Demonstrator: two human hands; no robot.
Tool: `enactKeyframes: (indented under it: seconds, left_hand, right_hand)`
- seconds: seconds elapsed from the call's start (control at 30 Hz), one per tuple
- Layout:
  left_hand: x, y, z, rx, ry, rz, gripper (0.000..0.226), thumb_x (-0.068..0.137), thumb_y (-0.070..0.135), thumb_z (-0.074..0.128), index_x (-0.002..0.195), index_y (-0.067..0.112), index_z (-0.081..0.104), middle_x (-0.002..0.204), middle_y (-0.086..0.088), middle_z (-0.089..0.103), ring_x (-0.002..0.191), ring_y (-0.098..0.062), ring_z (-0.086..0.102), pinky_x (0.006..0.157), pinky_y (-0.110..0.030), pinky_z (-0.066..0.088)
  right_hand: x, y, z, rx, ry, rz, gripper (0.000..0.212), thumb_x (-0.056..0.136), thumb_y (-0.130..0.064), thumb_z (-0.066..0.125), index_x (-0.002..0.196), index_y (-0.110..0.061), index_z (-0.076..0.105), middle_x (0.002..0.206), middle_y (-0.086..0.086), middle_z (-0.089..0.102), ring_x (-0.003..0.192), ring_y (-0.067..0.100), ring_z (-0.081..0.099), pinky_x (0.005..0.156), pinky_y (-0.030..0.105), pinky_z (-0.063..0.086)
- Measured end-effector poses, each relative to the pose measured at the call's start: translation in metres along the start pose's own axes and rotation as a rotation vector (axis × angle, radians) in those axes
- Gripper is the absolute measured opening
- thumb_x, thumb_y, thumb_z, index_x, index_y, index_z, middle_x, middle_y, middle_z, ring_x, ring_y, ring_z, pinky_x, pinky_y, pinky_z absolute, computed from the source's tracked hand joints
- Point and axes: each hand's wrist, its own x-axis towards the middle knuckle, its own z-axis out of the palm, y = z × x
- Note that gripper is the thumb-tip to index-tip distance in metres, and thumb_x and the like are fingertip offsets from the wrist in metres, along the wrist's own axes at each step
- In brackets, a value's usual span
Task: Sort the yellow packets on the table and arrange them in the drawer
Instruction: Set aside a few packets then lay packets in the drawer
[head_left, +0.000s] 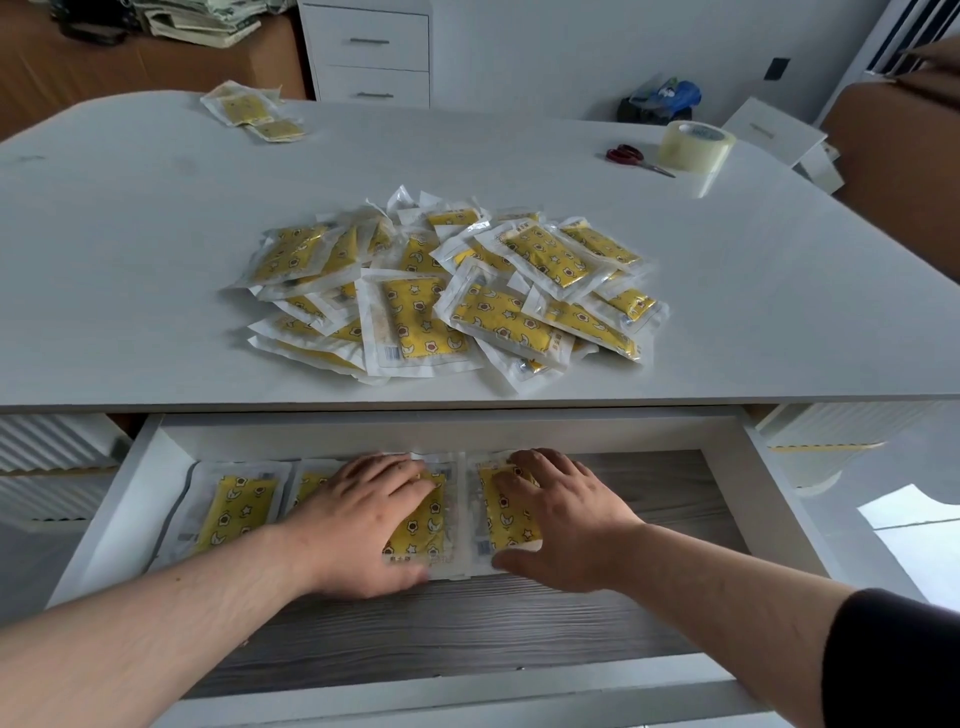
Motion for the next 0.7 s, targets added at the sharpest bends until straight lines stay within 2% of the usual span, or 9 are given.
enactKeyframes:
  seconds: [0.07,0.13,0.3,0.47,0.5,0.57,0.63,0.7]
  left_hand:
    - [0.000,-0.002,0.001,-0.013,0.067,-0.009,0.083,0.087,0.067,0.028,0.156,0.024,0.009,0.164,0.001,0.000,0.150,-0.019,-0.001,0.110,-0.031,-0.013]
    - [0.001,-0.004,0.001,-0.029,0.105,-0.015,0.074,0.094,0.059,0.039,0.155,0.026,0.015,0.163,0.004,0.008,0.149,-0.017,0.005,0.114,-0.029,-0.007]
    - [0.004,-0.007,0.003,-0.028,0.095,-0.022,0.073,0.094,0.058,0.042,0.155,0.028,0.017,0.163,0.006,0.012,0.149,-0.015,0.008,0.118,-0.031,0.000]
    - [-0.002,-0.008,-0.009,-0.025,0.056,-0.013,0.068,0.096,0.058,0.038,0.155,0.030,0.016,0.164,0.007,0.007,0.150,-0.015,0.005,0.120,-0.034,0.001]
    - [-0.005,-0.008,-0.017,-0.055,0.054,-0.015,0.065,0.097,0.056,0.038,0.154,0.031,0.020,0.163,0.008,0.012,0.149,-0.015,0.010,0.120,-0.033,0.005]
    - [-0.013,-0.006,-0.034,-0.147,0.075,-0.036,0.055,0.097,0.051,0.045,0.148,0.031,0.038,0.156,0.009,0.033,0.141,-0.012,0.031,0.117,-0.032,0.022]
    - [-0.025,0.000,-0.053,-0.259,0.090,-0.070,0.047,0.095,0.049,0.051,0.138,0.031,0.051,0.140,0.012,0.051,0.121,-0.008,0.049,0.106,-0.030,0.039]
    - [-0.041,0.008,-0.070,-0.335,0.084,-0.095,0.040,0.093,0.048,0.054,0.129,0.032,0.059,0.125,0.014,0.058,0.107,-0.006,0.054,0.096,-0.029,0.046]
  right_hand:
    - [0.001,0.001,0.001,0.069,0.077,0.002,0.066,0.089,-0.064,0.040,0.145,-0.029,0.042,0.153,-0.002,0.036,0.141,0.024,0.030,0.115,0.039,0.028]
    - [0.001,0.003,0.002,0.090,0.120,-0.005,0.048,0.095,-0.047,0.048,0.139,-0.028,0.052,0.147,-0.002,0.045,0.135,0.025,0.039,0.111,0.038,0.033]
    - [0.003,0.003,0.005,0.084,0.107,0.021,0.046,0.095,-0.045,0.050,0.138,-0.029,0.053,0.145,-0.004,0.045,0.131,0.025,0.041,0.109,0.036,0.034]
    - [-0.001,-0.001,-0.008,0.097,0.070,0.028,0.048,0.096,-0.047,0.049,0.142,-0.034,0.048,0.148,-0.006,0.042,0.133,0.023,0.039,0.111,0.034,0.032]
    - [-0.003,-0.002,-0.015,0.106,0.050,0.023,0.047,0.096,-0.047,0.049,0.142,-0.035,0.048,0.148,-0.006,0.043,0.133,0.022,0.040,0.110,0.034,0.034]
    - [-0.009,-0.007,-0.033,0.148,-0.007,0.026,0.042,0.097,-0.044,0.050,0.138,-0.034,0.054,0.142,-0.006,0.052,0.128,0.021,0.049,0.106,0.035,0.042]
    - [-0.018,-0.013,-0.056,0.218,-0.056,0.066,0.035,0.096,-0.041,0.053,0.128,-0.034,0.062,0.128,-0.007,0.062,0.114,0.020,0.059,0.095,0.034,0.051]
    - [-0.029,-0.021,-0.078,0.314,-0.035,0.102,0.029,0.092,-0.035,0.058,0.120,-0.033,0.067,0.109,-0.010,0.065,0.101,0.017,0.064,0.088,0.030,0.053]
